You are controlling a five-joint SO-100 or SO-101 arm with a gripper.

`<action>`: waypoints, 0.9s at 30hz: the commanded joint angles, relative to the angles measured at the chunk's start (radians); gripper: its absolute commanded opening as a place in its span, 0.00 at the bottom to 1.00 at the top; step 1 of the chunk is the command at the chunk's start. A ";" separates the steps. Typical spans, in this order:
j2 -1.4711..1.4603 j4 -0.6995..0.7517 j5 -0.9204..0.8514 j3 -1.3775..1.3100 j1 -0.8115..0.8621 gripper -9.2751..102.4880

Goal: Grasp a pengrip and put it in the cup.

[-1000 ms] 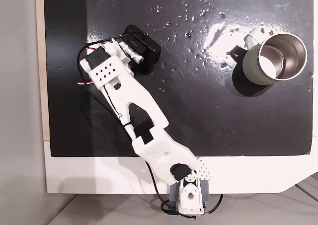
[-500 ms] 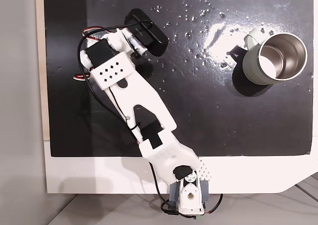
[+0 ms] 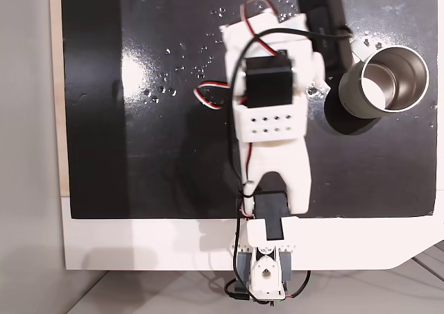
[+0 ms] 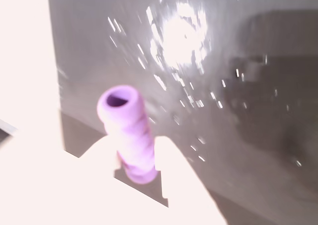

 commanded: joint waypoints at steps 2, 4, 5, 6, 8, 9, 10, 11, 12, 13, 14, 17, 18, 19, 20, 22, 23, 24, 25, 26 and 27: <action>0.110 -0.006 -0.028 -0.057 0.160 0.08; 0.130 -0.023 -0.040 -0.057 0.227 0.08; 0.138 -0.034 -0.051 -0.058 0.259 0.08; 0.143 -0.041 -0.061 -0.060 0.287 0.08; 0.144 -0.046 -0.097 -0.071 0.334 0.08; 0.144 -0.051 -0.109 -0.071 0.356 0.08; 0.144 -0.055 -0.123 -0.071 0.377 0.08; 0.143 -0.061 -0.137 -0.069 0.400 0.08; 0.140 -0.067 -0.146 -0.067 0.420 0.08; 0.135 -0.071 -0.158 -0.067 0.437 0.08; 0.127 -0.074 -0.175 -0.066 0.453 0.08; 0.100 -0.074 -0.221 -0.057 0.488 0.08; 0.091 -0.072 -0.239 -0.054 0.500 0.08; 0.081 -0.072 -0.258 -0.049 0.512 0.08; 0.071 -0.072 -0.276 -0.048 0.525 0.08; 0.044 -0.072 -0.308 -0.046 0.543 0.08; 0.029 -0.072 -0.327 -0.038 0.548 0.08; 0.015 -0.069 -0.347 -0.029 0.549 0.08; 0.000 -0.063 -0.367 -0.020 0.549 0.08; -0.014 -0.055 -0.387 -0.014 0.549 0.08; -0.028 -0.048 -0.402 -0.012 0.549 0.08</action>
